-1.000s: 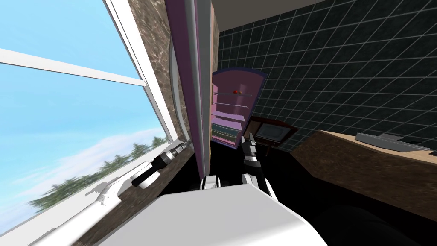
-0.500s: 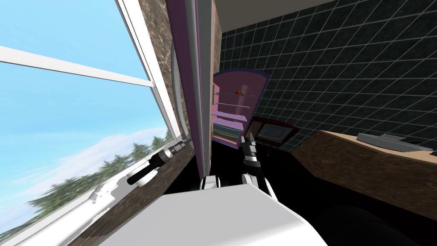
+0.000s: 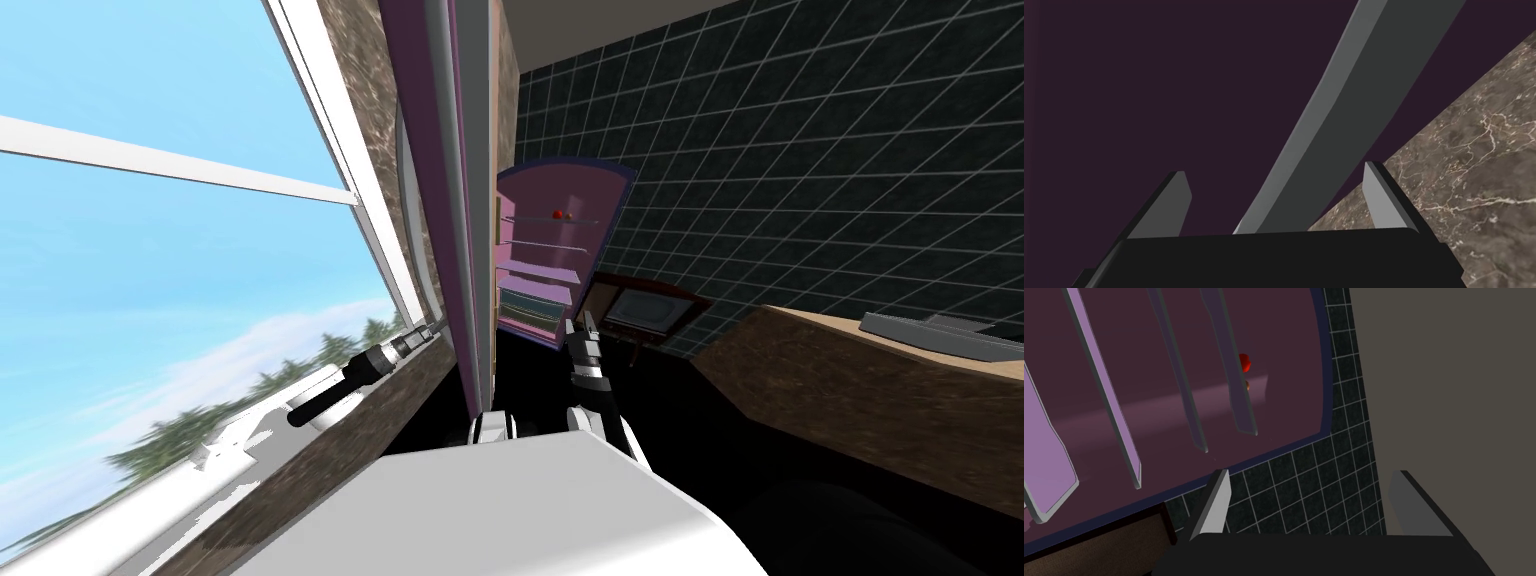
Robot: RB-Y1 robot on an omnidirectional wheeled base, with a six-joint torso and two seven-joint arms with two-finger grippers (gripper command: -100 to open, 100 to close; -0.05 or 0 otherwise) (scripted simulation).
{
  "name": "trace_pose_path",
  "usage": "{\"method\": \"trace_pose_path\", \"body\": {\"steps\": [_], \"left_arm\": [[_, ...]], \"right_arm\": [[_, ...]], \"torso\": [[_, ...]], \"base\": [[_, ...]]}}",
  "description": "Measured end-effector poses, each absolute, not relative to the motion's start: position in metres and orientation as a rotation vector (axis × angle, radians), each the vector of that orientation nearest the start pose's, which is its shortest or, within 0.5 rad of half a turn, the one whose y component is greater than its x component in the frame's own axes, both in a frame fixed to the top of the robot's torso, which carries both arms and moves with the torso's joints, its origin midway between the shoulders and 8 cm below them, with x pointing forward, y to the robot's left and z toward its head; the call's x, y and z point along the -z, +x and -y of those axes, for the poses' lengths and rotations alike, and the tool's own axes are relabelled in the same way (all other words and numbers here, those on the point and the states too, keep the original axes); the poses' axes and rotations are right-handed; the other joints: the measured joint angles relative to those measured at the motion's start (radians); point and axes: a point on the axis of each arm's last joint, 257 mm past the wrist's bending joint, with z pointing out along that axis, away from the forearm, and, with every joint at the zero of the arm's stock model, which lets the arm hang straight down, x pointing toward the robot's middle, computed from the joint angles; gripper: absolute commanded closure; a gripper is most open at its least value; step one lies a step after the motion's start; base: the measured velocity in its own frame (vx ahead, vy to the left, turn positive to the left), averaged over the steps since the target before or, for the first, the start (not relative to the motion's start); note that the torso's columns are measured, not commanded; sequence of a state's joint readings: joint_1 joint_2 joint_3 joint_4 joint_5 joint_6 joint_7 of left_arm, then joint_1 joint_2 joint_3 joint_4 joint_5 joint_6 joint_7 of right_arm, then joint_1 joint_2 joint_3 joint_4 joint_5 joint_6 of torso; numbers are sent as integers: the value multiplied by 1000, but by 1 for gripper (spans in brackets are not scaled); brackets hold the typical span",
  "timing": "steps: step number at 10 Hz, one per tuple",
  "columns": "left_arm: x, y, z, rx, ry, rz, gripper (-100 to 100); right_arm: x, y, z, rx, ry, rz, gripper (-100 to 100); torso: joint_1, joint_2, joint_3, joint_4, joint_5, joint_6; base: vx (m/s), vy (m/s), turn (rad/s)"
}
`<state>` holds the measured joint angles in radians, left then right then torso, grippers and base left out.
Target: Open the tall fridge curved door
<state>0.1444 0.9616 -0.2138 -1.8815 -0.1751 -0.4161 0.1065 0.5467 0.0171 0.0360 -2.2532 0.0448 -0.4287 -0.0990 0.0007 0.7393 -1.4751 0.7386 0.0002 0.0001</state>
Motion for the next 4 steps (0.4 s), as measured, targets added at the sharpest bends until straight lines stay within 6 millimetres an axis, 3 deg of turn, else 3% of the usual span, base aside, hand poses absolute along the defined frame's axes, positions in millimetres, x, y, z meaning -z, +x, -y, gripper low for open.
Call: {"method": "trace_pose_path", "body": {"steps": [4], "left_arm": [[112, 441, -222, 1051, 51, -1574, 0]], "right_arm": [[18, 358, 273, -1349, 804, -690, 0]], "torso": [[-1, -2, -1, -1, 0, 0]], "base": [[0, 0, 0]]}}
